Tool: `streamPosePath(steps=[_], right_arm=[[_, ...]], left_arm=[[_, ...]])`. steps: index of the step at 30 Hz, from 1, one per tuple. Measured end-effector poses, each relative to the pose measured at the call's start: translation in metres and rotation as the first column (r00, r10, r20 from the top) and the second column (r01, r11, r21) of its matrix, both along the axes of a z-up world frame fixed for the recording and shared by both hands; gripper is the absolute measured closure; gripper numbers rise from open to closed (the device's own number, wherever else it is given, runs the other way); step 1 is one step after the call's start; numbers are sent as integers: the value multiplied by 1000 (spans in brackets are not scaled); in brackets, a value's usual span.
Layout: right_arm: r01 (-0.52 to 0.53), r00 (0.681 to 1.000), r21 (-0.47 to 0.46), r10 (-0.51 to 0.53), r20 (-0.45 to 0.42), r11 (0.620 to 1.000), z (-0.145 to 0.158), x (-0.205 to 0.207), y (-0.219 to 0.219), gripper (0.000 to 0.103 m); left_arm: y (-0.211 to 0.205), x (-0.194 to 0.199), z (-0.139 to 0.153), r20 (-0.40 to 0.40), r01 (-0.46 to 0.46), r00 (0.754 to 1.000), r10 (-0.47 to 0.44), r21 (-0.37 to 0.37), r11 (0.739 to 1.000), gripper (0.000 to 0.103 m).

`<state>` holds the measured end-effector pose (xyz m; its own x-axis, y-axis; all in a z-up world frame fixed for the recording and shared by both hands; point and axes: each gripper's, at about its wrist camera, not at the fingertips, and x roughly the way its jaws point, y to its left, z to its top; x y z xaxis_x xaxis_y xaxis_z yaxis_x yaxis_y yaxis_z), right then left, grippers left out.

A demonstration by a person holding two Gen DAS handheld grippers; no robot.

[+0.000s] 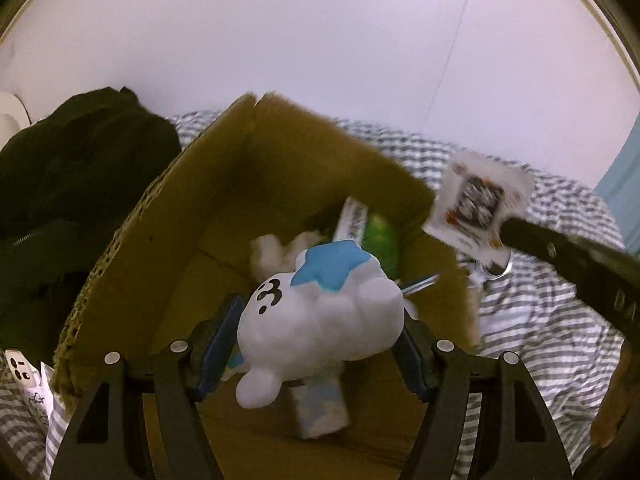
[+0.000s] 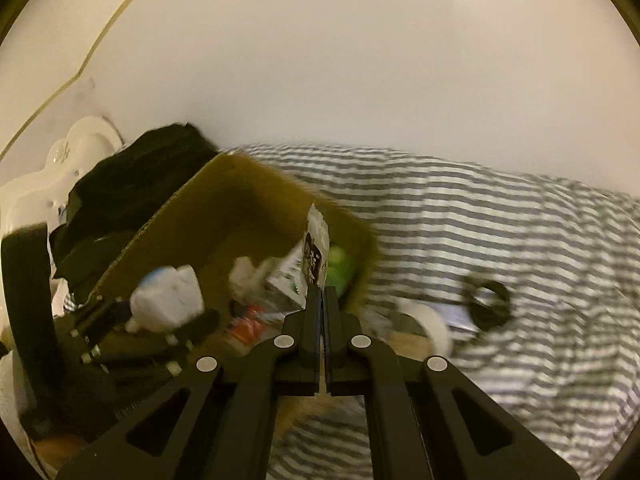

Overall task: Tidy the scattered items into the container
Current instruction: 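Carry the cloud toy and snack packet over the cardboard box and release both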

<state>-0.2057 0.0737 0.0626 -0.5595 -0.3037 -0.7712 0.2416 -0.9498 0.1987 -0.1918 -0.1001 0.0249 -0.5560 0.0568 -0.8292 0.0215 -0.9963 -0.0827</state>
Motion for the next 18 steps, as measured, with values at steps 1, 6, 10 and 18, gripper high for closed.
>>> streamPosePath(steps=[1, 6, 10, 18], right_arm=[[-6, 1000, -1, 6, 6, 1000, -4, -6, -8, 102], [-10, 999, -66, 12, 36, 998, -21, -24, -20, 99], [11, 1000, -22, -10, 25, 1000, -23, -24, -11, 68], [98, 995, 3, -98, 9, 995, -4, 16, 48, 68]], left_arm=[[-2, -1, -5, 4, 4, 1000, -4, -4, 1000, 31], [-1, -9, -11, -2, 41, 999, -41, 35, 999, 24], [9, -5, -1, -25, 34, 999, -34, -3, 999, 4], [53, 33, 25, -52, 78, 996, -78, 5, 997, 4]])
